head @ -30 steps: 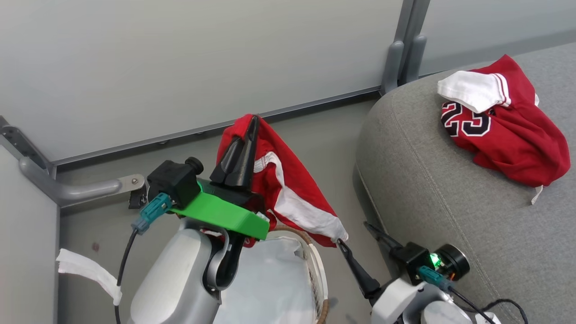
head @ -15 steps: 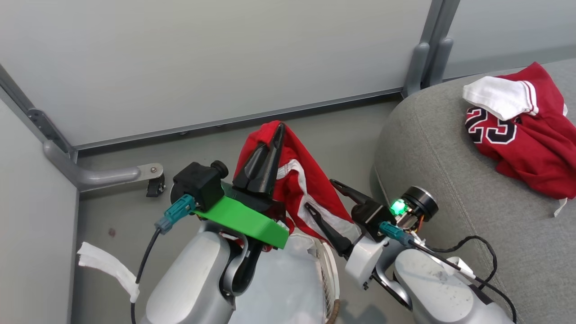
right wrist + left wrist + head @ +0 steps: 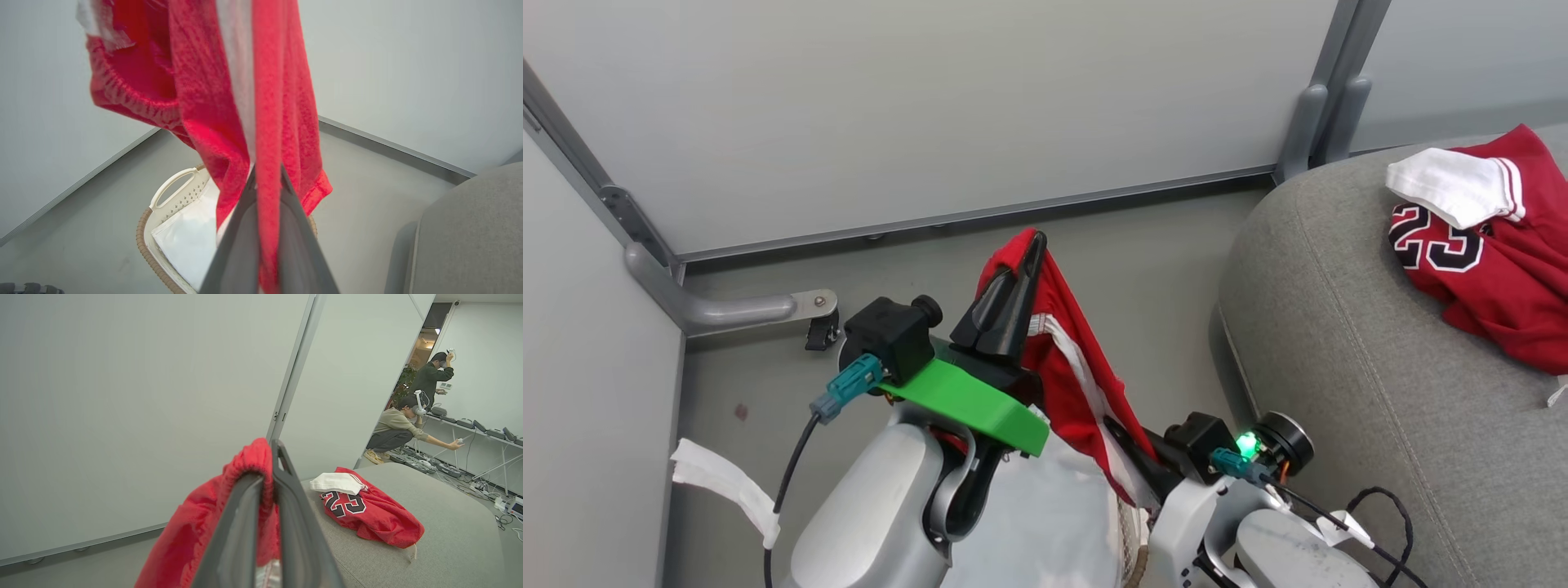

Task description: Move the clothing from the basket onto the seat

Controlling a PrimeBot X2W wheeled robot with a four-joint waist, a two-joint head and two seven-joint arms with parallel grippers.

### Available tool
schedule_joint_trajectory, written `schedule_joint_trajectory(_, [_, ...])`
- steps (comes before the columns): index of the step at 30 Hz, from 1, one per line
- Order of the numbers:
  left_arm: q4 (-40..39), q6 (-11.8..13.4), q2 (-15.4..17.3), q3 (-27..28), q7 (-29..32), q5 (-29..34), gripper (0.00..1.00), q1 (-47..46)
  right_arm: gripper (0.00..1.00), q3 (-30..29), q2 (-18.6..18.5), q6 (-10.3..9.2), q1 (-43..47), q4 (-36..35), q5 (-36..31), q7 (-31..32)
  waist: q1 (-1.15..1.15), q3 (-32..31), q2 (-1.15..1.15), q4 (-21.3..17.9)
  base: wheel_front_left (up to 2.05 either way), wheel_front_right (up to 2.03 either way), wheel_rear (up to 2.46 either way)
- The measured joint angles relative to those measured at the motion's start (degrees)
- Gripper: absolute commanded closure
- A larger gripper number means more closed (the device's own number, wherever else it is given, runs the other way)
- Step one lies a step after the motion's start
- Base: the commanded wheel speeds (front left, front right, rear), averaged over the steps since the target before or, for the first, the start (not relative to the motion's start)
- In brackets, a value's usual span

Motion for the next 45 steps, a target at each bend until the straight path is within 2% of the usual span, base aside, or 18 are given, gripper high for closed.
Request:
schedule_joint_trajectory(4, [0.36,-0.01,-0.02,0.93,0.00,0.44,1.00,0.65,1.00,-2.18,-0.45,0.00,1.40,-1.59,0.12,0.00,0.00,0.28,0.00,-0.71,0.00,0.00,0.00])
schedule_joint_trajectory(5, [0.48,-0.01,-0.02,1.15,0.00,0.57,0.93,0.87,1.00,-2.89,-0.52,0.00,1.67,-2.36,0.12,0.01,0.00,0.38,0.00,-0.92,0.00,0.00,0.00])
schedule_joint_trajectory(6, [0.56,-0.01,-0.03,1.45,0.00,0.76,0.54,0.93,1.00,-3.45,-0.55,0.00,1.86,-3.05,0.11,0.01,0.00,0.46,0.00,-1.10,0.00,0.00,0.00])
schedule_joint_trajectory(7, [0.89,-0.01,-0.05,1.89,0.00,0.90,0.00,0.96,1.00,-4.14,-0.58,0.00,2.05,-3.81,0.08,0.01,0.00,0.56,0.00,-1.34,0.00,0.00,0.00])
schedule_joint_trajectory(16, [3.02,-0.01,-0.03,6.47,-0.02,2.98,0.00,2.85,1.00,-10.55,-0.25,0.00,4.40,-12.90,-0.04,0.02,0.00,1.17,0.00,-5.15,0.00,0.00,0.00])
schedule_joint_trajectory(24, [5.32,-0.01,-0.01,8.72,-0.02,3.91,0.00,5.14,1.00,-14.88,0.21,0.00,5.87,-21.07,-0.10,0.03,0.00,1.69,0.00,-11.98,0.00,0.00,0.00])
schedule_joint_trajectory(37, [6.98,-0.01,1.59,7.27,-0.05,3.66,0.00,6.19,1.00,-25.46,0.42,0.00,5.77,-32.50,-0.30,0.08,0.00,3.12,0.00,-25.08,0.00,0.00,0.00])
schedule_joint_trajectory(45, [8.42,-0.01,1.90,1.94,-0.05,3.08,0.00,2.70,1.00,-32.34,0.37,-0.01,8.16,-38.30,-0.69,0.08,0.00,5.92,0.00,-28.96,0.01,0.01,0.01])
